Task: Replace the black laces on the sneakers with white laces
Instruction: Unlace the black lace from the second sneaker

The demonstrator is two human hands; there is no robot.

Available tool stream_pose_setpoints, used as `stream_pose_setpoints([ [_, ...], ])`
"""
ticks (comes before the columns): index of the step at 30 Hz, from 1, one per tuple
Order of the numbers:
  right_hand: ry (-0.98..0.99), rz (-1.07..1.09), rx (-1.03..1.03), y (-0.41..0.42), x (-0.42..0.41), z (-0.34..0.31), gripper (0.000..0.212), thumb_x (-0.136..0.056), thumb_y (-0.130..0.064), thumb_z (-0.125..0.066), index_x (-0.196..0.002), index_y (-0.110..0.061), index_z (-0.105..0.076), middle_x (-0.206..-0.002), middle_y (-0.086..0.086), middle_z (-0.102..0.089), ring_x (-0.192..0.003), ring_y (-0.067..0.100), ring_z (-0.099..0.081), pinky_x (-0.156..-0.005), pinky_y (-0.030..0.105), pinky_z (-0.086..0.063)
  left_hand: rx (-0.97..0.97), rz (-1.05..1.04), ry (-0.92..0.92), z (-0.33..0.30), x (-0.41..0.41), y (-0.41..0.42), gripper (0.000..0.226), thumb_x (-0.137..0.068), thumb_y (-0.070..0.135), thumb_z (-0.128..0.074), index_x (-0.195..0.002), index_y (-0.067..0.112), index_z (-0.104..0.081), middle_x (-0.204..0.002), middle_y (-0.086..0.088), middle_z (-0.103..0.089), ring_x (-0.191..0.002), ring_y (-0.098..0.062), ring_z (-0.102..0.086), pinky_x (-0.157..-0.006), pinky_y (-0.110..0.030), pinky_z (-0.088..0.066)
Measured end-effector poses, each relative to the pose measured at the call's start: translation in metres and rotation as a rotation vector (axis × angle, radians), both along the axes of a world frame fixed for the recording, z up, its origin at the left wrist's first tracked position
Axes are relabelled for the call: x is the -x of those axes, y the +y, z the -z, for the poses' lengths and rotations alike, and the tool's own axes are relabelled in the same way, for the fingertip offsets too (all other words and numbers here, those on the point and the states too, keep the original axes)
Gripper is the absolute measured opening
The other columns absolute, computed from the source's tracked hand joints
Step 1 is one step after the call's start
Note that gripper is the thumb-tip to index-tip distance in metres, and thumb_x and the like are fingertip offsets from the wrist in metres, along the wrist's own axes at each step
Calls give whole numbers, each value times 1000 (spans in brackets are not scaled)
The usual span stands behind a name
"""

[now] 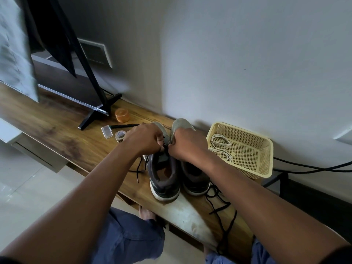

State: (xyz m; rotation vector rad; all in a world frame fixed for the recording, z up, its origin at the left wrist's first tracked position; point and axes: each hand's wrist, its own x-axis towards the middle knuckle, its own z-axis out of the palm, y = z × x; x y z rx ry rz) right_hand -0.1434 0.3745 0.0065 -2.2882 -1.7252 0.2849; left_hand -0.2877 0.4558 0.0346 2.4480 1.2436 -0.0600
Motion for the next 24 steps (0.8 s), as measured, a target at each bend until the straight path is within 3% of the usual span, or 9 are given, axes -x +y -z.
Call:
stream_pose_setpoints([
  [3,-8,8,-5,-2,1,0,29,-73,-40,-67,-64,-23,-46,-65,-8,-46,-53,10,-39,-48,23,-24,59,-26,-41,1,5,7,10,-83,24,-82,-80,25,-72,-93,6,-71,-92,-16,-67,-78,-33,-57],
  [9,-2,6,15,-4,3,-5,22,-76,-36,-66,-68,-21,-53,-67,-6,-52,-55,12,-46,-48,24,-27,139,-198,-12,-3,24,22,8,-79,5,-68,-77,12,-71,-80,-6,-73,-85,-25,-74,-74,-35,-59],
  [11,1,6,16,-5,4,-6,24,-77,-36,-66,-68,-21,-50,-67,-5,-52,-54,12,-46,-48,24,-26,157,-307,-17,-4,28,25,8,-83,9,-68,-84,13,-75,-77,-6,-76,-76,-22,-76,-75,-35,-65],
  [13,-3,2,18,-6,3,-7,25,-77,-36,-67,-67,-21,-49,-67,-6,-51,-54,12,-45,-48,24,-26,109,-406,2,-6,35,27,15,-84,27,-71,-85,12,-76,-73,-5,-76,-73,-20,-76,-73,-35,-65],
  [15,-7,1,15,-8,2,-7,25,-77,-36,-66,-66,-20,-50,-66,-6,-51,-55,12,-45,-49,23,-27,34,-442,89,-6,43,29,33,-78,43,-71,-86,12,-73,-83,-10,-75,-83,-28,-73,-82,-41,-64],
  [17,-7,0,12,-9,3,-8,25,-77,-36,-66,-65,-21,-50,-65,-7,-51,-55,11,-44,-49,23,-27,30,-404,172,-4,46,29,34,-78,38,-67,-96,10,-69,-105,-16,-72,-102,-35,-69,-93,-49,-60],
  [19,-4,-3,6,-8,4,-10,27,-77,-38,-67,-65,-22,-49,-65,-7,-51,-55,10,-44,-49,24,-25,27,-336,218,0,43,29,32,-84,34,-71,-106,12,-68,-120,-13,-67,-116,-35,-62,-95,-47,-56],
  [22,-32,-34,-35,-7,7,-12,21,-76,-40,-66,-72,-24,-52,-70,-6,-53,-63,19,-55,-50,25,-28,-2,-209,103,0,32,28,17,-88,36,-75,-92,23,-66,-105,-1,-68,-94,-20,-61,-74,-33,-47],
  [24,-91,-90,-82,-7,12,-13,15,-75,-38,-63,-84,-26,-61,-80,-4,-61,-75,25,-64,-56,28,-39,97,-167,-28,2,26,27,16,-89,37,-77,-83,25,-68,-88,2,-72,-83,-19,-69,-66,-29,-49],
])
